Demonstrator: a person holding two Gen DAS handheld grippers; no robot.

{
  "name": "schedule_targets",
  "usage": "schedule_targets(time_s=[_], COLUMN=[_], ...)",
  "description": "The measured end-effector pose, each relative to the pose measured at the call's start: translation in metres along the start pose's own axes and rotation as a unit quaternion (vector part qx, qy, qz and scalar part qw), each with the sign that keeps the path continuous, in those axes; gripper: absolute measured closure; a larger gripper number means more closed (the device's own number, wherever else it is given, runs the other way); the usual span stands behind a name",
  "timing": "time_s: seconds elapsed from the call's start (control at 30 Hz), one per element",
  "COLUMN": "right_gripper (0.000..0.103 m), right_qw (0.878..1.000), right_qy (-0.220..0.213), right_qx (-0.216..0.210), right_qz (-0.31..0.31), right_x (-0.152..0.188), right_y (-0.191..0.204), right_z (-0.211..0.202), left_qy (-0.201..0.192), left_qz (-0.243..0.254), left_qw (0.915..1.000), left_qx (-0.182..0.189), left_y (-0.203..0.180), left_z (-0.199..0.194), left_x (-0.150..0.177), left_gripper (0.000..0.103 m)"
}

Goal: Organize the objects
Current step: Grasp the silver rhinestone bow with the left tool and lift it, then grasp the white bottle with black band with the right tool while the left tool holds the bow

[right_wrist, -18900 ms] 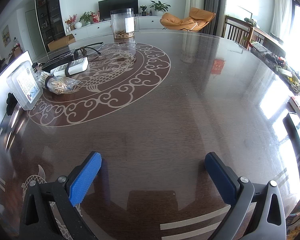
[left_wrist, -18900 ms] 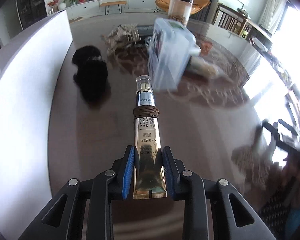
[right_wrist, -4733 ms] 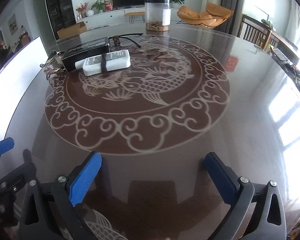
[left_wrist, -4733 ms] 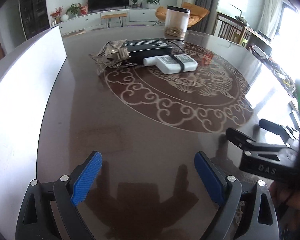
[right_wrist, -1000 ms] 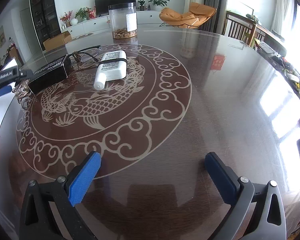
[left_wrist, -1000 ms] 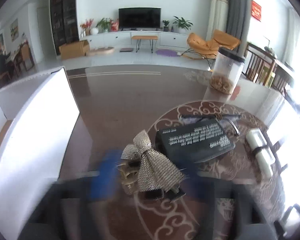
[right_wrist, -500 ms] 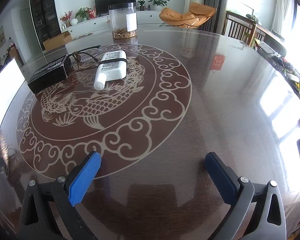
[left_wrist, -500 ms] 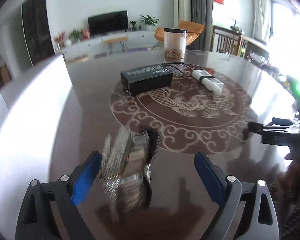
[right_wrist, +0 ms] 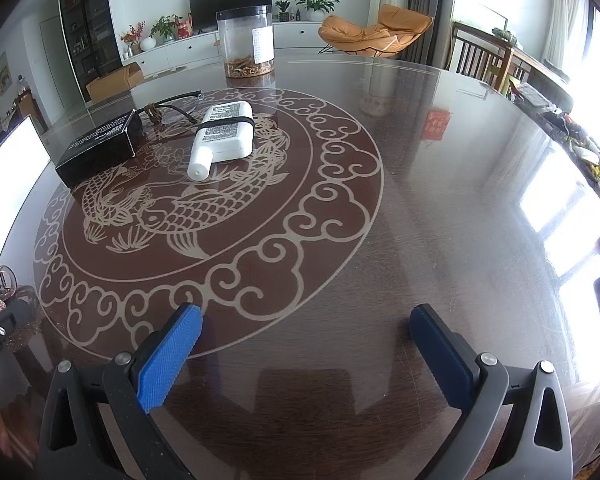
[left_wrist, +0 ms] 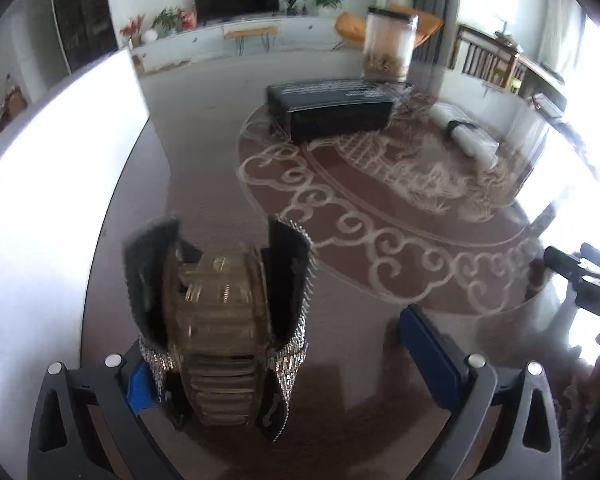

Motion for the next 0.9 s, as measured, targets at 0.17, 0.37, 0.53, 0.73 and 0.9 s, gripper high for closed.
schedule_targets(time_s=[0.17,0.37,0.53,0.73,0.9], right_gripper=[0.000,0.000,0.000,0.000,0.000], right_qw=[1.000,1.000,1.000,1.000,1.000], right_qy=[0.000,0.000,0.000,0.000,0.001], right_qx=[0.000,0.000,0.000,0.000,-0.004], right_qz=[0.000,0.000,0.000,0.000,-0.002], right_x=[0.0001,-0.0001,-0.0002,0.0000,-0.0013], right_y=[0.0007,0.0003,0.0000,0.0008,0.0003], right_z=[-0.0005,-0.0005,-0.0003,-0.0010,0.0003], left_qy=[-0.001,-0.004,-0.004,-0.004,-0.005], left_qz=[-0.002,-0.005,-0.005,-0.006,-0.005], left_qw=[1.0000,1.0000,1.0000,1.0000,1.0000], left_qx=[0.002,0.000,0.000,0.000,-0.001], left_y=[-0.0049,-0.0016,0.0008,0.0006,0.0008], left_z=[-0.0017,-0.0004,-0.0005,-0.0004,0.0000], left_x=[0.0025,-0.0002,0.0006,0.0006,0.0002], left_gripper=[0.000,0.000,0.000,0.000,0.000])
Point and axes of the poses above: each gripper's, at about its wrist camera, not at the fingertips, and z roughly the way its jaws point, y to its left, x to its underside, the point moved 5 cm from there along z, roughly the way its jaws point, and after that the axes turned 13 degrees about -z, right-handed, at the moved point
